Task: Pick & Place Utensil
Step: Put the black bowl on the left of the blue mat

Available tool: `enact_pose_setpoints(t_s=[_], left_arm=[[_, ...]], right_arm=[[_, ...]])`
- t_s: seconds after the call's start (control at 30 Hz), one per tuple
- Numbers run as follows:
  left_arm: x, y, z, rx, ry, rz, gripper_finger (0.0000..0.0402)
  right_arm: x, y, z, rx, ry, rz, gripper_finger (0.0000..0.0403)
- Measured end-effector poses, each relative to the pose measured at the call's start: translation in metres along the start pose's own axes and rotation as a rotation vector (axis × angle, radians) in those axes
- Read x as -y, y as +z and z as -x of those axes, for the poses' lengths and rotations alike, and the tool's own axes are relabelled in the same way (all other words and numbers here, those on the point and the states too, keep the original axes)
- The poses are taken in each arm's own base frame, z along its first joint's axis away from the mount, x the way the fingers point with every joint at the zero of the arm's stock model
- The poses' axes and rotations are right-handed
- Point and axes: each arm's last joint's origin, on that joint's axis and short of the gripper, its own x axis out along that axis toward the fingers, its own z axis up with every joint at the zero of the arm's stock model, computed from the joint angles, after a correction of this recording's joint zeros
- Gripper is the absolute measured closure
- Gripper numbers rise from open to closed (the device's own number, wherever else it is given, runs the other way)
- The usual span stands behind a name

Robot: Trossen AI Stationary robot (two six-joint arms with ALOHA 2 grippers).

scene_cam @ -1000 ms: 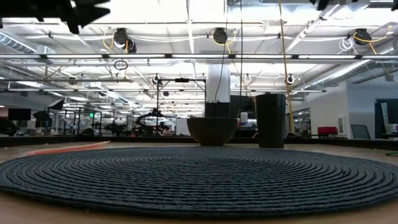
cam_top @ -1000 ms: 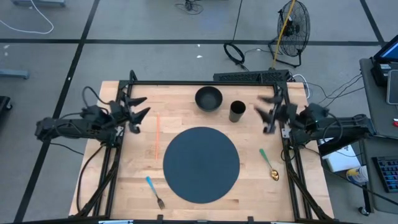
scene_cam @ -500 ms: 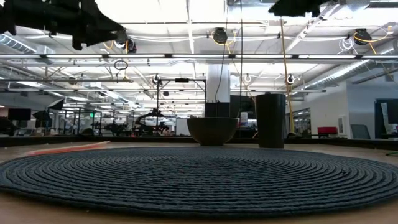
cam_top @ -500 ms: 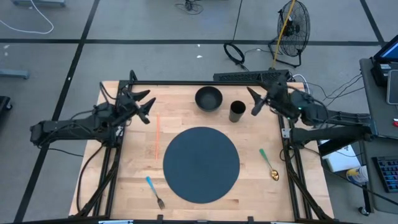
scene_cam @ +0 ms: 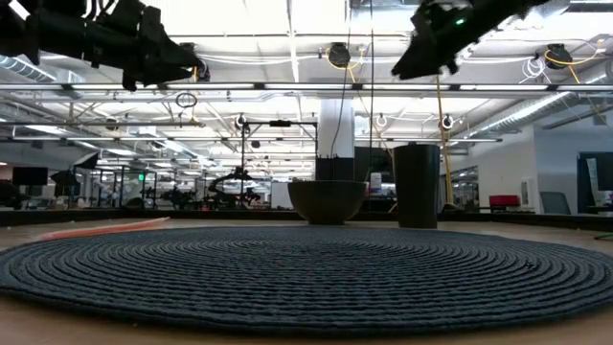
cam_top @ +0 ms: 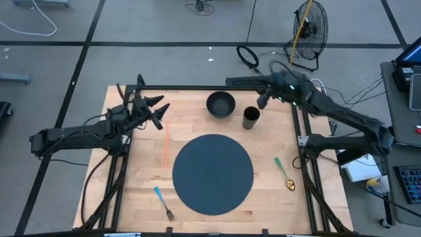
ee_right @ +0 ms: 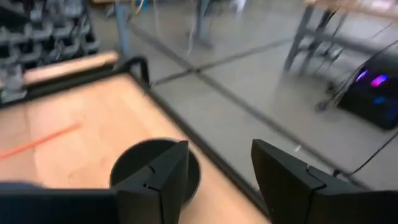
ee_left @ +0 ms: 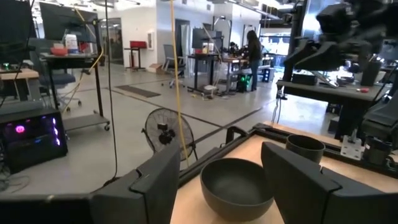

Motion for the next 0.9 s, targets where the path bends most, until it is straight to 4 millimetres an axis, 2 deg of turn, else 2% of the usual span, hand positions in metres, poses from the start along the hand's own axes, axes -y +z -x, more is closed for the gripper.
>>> enact_pose_setpoints(t_s=[0.1,0.23,0.43,0.6,0.8,0.9], left_arm=[[0.0,-0.002,-0.002,-0.017,0.004,0.009,0.017],[0.001,-0.006,-0.005,-0.037,0.005,0.017,0.017],[0.002,-0.007,-0.006,-0.051,-0.028,0.021,0.017],[0.003,-0.008,-0.006,-0.06,-0.043,0.018,0.0169],[0.003,-0.008,-0.006,-0.062,-0.043,0.016,0.0169],[0.003,-0.01,-0.006,-0.075,-0.043,0.012,0.0169]], right_arm=[[0.004,0.011,-0.03,-0.105,0.045,0.024,0.0244],[0.021,0.024,-0.07,-0.272,0.055,0.016,0.0247],[0.05,0.026,-0.12,-0.416,0.137,-0.057,0.0233],[0.063,0.021,-0.146,-0.448,0.133,-0.088,0.0216],[0.059,0.004,-0.178,-0.528,0.158,-0.111,0.0204],[0.059,-0.002,-0.186,-0.545,0.177,-0.125,0.0198]])
